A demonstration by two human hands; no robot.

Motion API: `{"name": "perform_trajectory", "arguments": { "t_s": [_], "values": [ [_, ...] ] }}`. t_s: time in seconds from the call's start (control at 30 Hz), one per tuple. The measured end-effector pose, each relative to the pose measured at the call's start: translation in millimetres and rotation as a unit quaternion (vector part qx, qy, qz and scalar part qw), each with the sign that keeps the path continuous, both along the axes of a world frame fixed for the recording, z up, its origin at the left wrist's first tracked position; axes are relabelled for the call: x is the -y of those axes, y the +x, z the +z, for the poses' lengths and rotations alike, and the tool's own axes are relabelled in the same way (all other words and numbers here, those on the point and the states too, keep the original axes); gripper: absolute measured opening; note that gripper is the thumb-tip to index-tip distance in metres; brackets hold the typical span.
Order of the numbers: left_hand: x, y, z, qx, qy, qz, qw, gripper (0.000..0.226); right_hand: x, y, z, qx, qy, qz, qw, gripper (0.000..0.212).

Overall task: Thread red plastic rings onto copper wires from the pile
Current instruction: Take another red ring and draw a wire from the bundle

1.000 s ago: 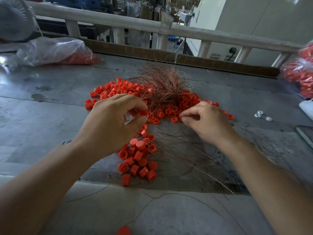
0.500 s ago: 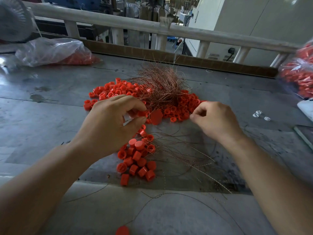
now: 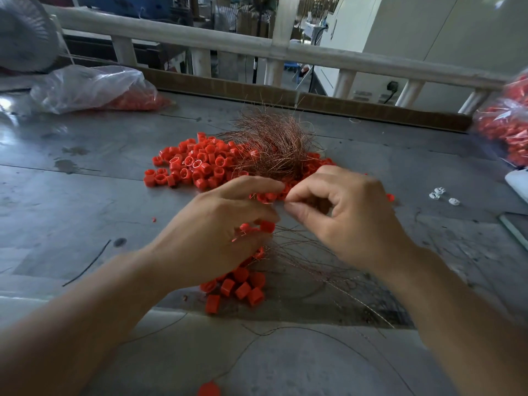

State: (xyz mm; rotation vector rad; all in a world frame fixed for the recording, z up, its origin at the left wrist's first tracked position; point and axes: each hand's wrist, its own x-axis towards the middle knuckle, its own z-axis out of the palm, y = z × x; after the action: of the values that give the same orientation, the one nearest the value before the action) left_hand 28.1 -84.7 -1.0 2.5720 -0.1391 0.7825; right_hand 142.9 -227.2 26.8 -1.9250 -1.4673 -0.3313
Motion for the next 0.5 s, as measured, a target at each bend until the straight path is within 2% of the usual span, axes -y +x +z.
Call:
{"name": "perform_trajectory", "arguments": {
  "t_s": [0.1, 0.2, 0.27, 0.33, 0.4, 0.47, 0.5],
  "values": [
    [0, 1, 1, 0.011, 0.015, 0.006, 1.000, 0.020, -1, -2, -2, 0.025, 0.021, 0.017, 0.999, 0.017],
    [-2, 1, 3, 0.040, 0.007, 0.047, 0.998, 0.020, 1, 4, 3, 0.041, 0.138, -0.029, 0.989, 0.022],
    [-3, 1, 4, 0.054, -0.010, 0.077, 0.996, 0.021, 5, 7, 7, 0.047, 0.222, -0.024, 0.974, 0.020],
    [-4, 1, 5, 0.058, -0.019, 0.089, 0.994, 0.022, 6, 6, 9, 0.064, 0.261, 0.003, 0.963, 0.021],
    [-3, 1, 5, 0.058, -0.021, 0.091, 0.994, 0.022, 5, 3, 7, 0.073, 0.253, 0.027, 0.964, 0.030],
    [-2, 1, 5, 0.052, -0.017, 0.090, 0.994, 0.023, 3, -1, 3, 0.034, 0.179, 0.040, 0.982, 0.041],
    [-2, 1, 5, 0.049, -0.014, 0.086, 0.995, 0.023, 1, -3, 2, -0.009, 0.127, 0.035, 0.991, 0.040]
  ]
}}
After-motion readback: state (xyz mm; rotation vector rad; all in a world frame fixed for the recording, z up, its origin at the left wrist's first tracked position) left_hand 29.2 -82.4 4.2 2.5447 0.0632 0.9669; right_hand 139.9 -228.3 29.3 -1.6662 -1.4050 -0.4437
